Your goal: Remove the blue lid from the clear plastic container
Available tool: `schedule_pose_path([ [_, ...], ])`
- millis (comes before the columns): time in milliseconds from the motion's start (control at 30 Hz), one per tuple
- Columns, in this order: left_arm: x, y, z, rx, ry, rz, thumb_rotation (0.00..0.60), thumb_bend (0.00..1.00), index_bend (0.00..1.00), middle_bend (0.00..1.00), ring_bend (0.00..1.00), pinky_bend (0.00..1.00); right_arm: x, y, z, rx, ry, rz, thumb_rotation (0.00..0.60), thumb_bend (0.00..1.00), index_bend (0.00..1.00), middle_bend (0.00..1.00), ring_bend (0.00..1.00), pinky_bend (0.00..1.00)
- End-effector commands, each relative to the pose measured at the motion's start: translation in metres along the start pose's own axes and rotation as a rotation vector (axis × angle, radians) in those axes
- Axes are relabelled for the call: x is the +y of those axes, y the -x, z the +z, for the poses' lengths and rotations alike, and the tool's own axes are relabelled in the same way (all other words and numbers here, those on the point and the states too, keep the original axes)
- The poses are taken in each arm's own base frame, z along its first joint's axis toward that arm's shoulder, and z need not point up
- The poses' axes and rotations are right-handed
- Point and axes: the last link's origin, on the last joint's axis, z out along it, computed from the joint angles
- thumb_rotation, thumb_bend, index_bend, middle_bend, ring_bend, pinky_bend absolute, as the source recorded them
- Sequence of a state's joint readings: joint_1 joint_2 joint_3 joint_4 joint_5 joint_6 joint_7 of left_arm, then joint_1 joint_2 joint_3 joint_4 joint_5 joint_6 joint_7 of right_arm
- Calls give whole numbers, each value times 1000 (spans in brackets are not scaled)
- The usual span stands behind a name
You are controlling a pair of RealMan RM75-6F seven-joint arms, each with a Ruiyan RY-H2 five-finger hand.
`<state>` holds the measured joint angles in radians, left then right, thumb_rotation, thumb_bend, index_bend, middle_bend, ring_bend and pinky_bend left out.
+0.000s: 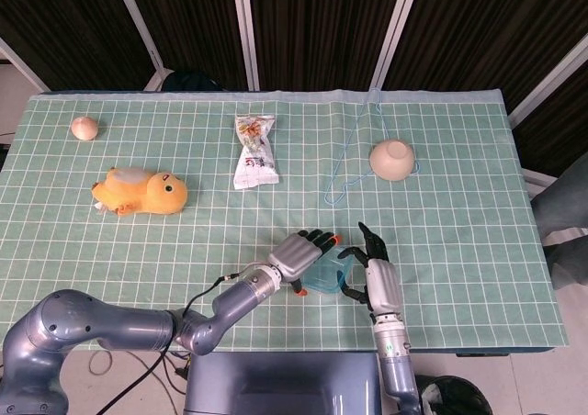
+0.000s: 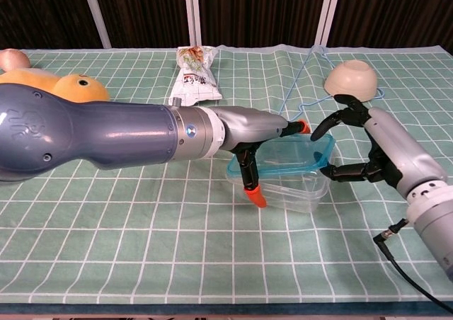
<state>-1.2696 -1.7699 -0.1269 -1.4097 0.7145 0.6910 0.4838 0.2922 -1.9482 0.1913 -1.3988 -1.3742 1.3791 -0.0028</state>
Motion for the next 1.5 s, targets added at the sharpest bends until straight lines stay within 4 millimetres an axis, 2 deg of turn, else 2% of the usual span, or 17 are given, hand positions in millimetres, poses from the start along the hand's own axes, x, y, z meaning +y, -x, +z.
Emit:
schedule_pose_path([
  [33, -2, -3, -3, 5, 0, 5, 600, 0, 0, 0, 29, 205, 2, -1, -1, 2, 4, -3, 600, 679, 492, 15, 0, 0],
  [133, -4, -5, -5, 8, -4, 3, 600, 0, 0, 0, 29, 205, 3, 0, -2, -2, 3, -4, 600, 726, 526, 18, 0, 0],
  [533, -13, -16, -14, 37, -16, 22, 600, 0, 0, 0, 29, 202, -3, 4, 0, 1, -10, -1, 600, 805, 630, 39, 0, 0],
  [767, -16, -25, -19, 61, -19, 17, 600, 0, 0, 0, 29, 199, -8, 3, 3, 11, -15, 7, 600, 808, 668, 48, 0, 0],
  [900, -19, -27, -22, 63, -24, 32, 600, 0, 0, 0, 19, 185, -9, 3, 3, 15, -17, 6, 600, 809, 669, 51, 0, 0],
  [1067, -24, -24, -24, 53, -33, 65, 600, 0, 0, 0, 0, 70, -8, 1, 3, 21, -7, 11, 600, 809, 670, 55, 0, 0],
  [1500, -19, -16, -22, 56, -37, 63, 600, 0, 0, 0, 0, 68, -11, -1, 5, 29, -8, 16, 600, 809, 674, 65, 0, 0],
])
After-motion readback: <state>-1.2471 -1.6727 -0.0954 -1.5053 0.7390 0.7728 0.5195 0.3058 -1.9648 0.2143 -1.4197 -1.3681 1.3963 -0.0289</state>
